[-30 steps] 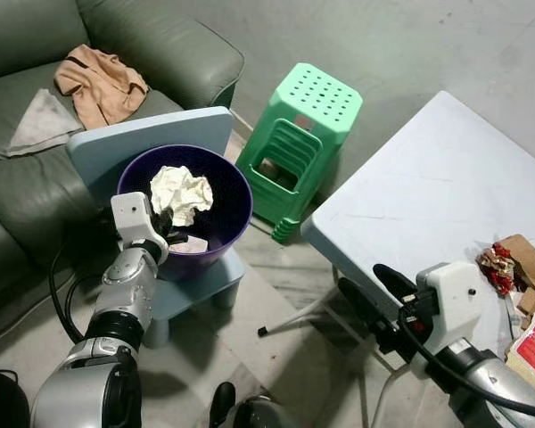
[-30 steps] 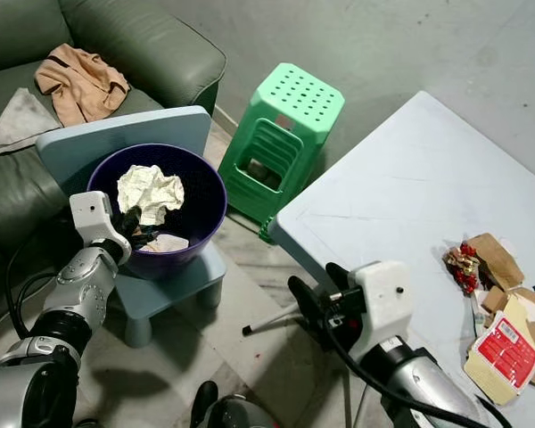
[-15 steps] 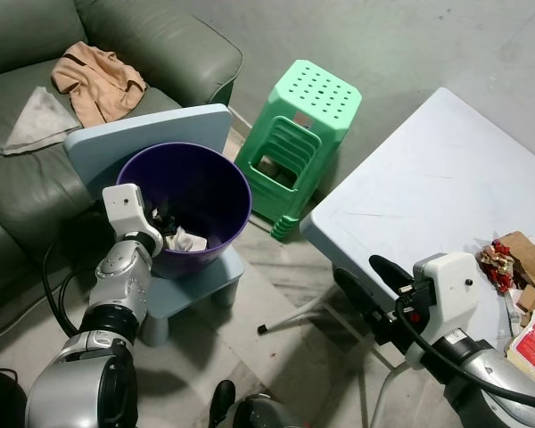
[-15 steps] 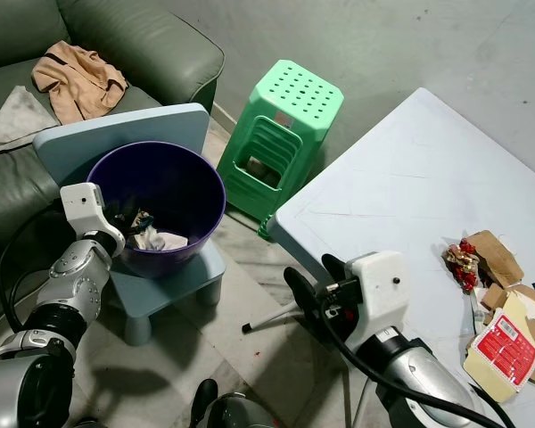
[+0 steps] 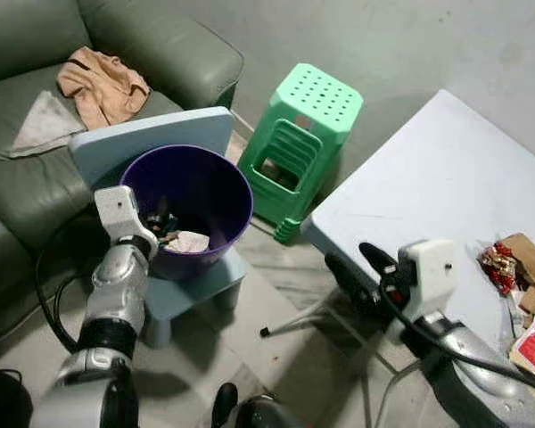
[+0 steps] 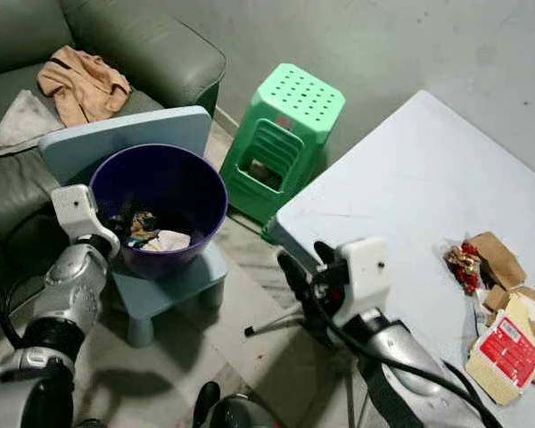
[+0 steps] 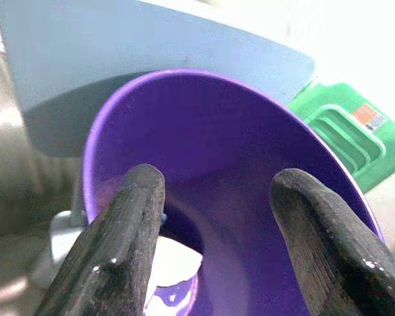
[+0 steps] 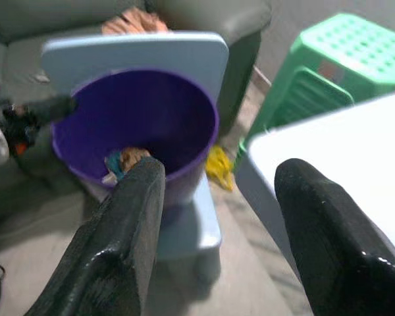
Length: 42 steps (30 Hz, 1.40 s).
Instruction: Picking trash to rubbish bin
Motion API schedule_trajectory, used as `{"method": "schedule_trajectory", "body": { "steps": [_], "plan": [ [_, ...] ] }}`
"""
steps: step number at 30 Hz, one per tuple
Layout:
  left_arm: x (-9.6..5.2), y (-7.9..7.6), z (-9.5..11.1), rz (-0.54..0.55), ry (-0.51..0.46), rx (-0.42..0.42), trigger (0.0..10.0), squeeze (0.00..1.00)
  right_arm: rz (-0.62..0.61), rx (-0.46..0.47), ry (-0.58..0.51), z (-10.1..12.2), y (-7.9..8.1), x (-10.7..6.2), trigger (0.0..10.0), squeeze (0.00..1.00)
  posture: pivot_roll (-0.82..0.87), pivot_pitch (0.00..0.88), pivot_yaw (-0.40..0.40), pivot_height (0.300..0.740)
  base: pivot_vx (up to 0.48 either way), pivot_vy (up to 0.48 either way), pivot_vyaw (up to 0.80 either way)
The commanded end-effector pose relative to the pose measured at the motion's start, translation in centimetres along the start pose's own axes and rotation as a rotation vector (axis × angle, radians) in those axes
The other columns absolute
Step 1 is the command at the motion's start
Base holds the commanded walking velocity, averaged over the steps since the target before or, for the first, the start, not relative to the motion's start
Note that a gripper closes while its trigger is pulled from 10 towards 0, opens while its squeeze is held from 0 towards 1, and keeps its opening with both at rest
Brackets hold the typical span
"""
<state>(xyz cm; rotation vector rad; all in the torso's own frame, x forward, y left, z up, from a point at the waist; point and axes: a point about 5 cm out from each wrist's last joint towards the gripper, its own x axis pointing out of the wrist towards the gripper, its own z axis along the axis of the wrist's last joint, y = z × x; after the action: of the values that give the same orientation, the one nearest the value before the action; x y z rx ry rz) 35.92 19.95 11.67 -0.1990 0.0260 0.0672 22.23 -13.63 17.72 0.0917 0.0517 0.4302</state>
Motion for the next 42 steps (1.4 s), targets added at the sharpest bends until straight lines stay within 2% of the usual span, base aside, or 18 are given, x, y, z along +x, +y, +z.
{"method": "schedule_trajectory", "body": {
  "steps": [1,3,7,14,21,24,29,36,42],
  "plan": [
    [-0.3,-1.1,-0.3,-0.011,0.003,0.026,10.0,0.0,-0.045,-0.009,0.009,-0.6,-0.8,0.0,10.0,0.0,-0.05,0.157,-0.258,0.74,0.0,0.0,0.0],
    [-0.7,-1.6,-0.3,-0.001,-0.016,0.054,10.0,0.0,-0.064,-0.009,-0.004,-1.0,-1.3,0.6,10.0,0.0,-0.01,0.134,-0.247,0.74,0.0,0.0,0.0],
    [-1.9,-2.8,0.4,-0.002,-0.076,0.114,10.0,0.0,-0.153,-0.053,-0.048,-1.8,-3.6,2.3,10.0,0.0,0.03,0.093,-0.231,0.74,0.0,0.0,0.0],
    [-2.4,-2.8,1.5,-0.023,-0.099,0.081,10.0,0.0,-0.225,-0.066,-0.092,-2.3,-5.5,3.6,10.0,0.0,0.08,0.026,-0.21,0.74,0.0,0.0,0.0],
    [-3.8,-3.4,2.4,-0.066,-0.108,0.055,10.0,0.0,-0.319,-0.094,-0.139,-2.7,-7.4,4.3,10.0,0.0,0.09,0.0,-0.211,0.74,0.0,0.0,0.0],
    [-4.2,-3.7,2.1,-0.077,-0.093,0.035,10.0,0.0,-0.348,-0.097,-0.137,-3.1,-8.0,4.5,10.0,0.0,0.08,0.0,-0.206,0.74,0.0,0.0,0.0],
    [-4.4,-3.8,1.5,-0.078,-0.074,0.061,10.0,0.0,-0.356,-0.083,-0.146,-3.5,-8.5,4.7,10.0,0.0,0.08,0.0,-0.191,0.74,0.0,0.0,0.0],
    [-4.3,-3.9,1.9,-0.101,-0.073,0.022,10.0,0.0,-0.391,-0.093,-0.172,-3.9,-9.2,5.1,10.0,0.0,0.08,0.0,-0.164,0.74,0.0,0.0,0.0],
    [-4.1,-3.9,2.0,-0.129,-0.075,0.043,10.0,0.0,-0.395,-0.08,-0.187,-4.5,-9.3,5.5,10.0,0.0,0.06,0.0,-0.137,0.74,0.0,0.0,0.0]
  ]
}}
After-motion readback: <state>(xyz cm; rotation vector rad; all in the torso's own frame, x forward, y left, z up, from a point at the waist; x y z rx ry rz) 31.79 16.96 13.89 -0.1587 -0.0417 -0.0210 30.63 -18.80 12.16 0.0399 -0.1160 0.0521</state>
